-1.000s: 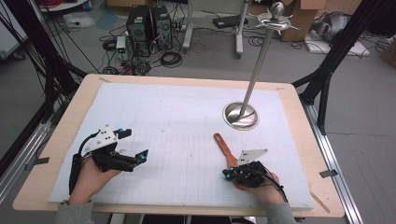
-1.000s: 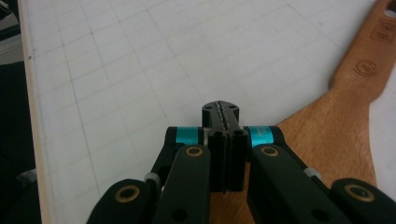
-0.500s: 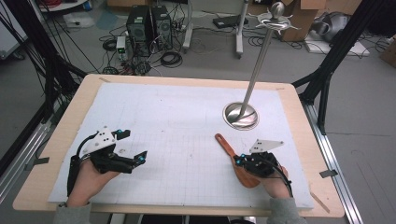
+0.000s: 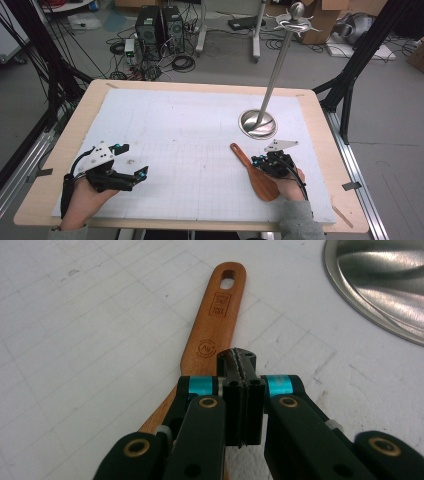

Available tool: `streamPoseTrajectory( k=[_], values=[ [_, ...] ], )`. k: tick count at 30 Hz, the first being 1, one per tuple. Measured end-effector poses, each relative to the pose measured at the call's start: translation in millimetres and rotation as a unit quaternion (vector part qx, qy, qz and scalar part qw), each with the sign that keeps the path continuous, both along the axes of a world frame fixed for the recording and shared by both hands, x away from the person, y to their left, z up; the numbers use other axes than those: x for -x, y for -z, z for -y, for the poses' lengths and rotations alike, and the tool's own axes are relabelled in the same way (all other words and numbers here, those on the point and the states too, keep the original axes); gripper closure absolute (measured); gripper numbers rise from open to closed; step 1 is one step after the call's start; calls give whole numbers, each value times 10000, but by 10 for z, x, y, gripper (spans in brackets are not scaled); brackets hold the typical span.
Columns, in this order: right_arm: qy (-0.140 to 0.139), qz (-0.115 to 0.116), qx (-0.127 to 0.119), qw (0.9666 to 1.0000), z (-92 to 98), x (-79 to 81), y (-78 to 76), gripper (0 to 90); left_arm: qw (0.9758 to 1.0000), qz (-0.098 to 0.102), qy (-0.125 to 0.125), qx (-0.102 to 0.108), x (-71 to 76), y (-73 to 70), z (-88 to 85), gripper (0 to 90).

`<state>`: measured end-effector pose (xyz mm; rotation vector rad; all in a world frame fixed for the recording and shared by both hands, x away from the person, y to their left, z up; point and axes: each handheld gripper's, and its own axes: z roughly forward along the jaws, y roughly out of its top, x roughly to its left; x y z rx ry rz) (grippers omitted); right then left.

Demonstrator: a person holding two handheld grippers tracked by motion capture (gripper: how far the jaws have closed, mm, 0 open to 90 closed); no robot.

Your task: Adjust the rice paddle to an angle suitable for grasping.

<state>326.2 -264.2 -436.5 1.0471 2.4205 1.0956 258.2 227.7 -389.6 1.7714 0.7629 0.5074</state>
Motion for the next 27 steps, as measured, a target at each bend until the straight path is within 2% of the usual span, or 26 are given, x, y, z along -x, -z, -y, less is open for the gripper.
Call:
streamPoseTrajectory(
  k=[7,11,19,21,27],
  values=[
    [29,-94,13,10000,-24,-51,45,900,10000,-23,-93,3,40,13,-75,18],
    [-52,-103,30,9999,-86,-67,54,900,10000,-3,-86,-15,61,6,-90,19],
    [-393,-174,95,9990,-274,-60,40,900,9999,-25,-163,-6,76,13,-135,18],
    [-643,-202,162,9976,-380,-34,29,900,9999,1,-167,2,79,4,-142,18],
    [-761,-205,237,9966,-467,-15,20,900,9998,21,-175,19,88,-10,-150,18]
  ],
)
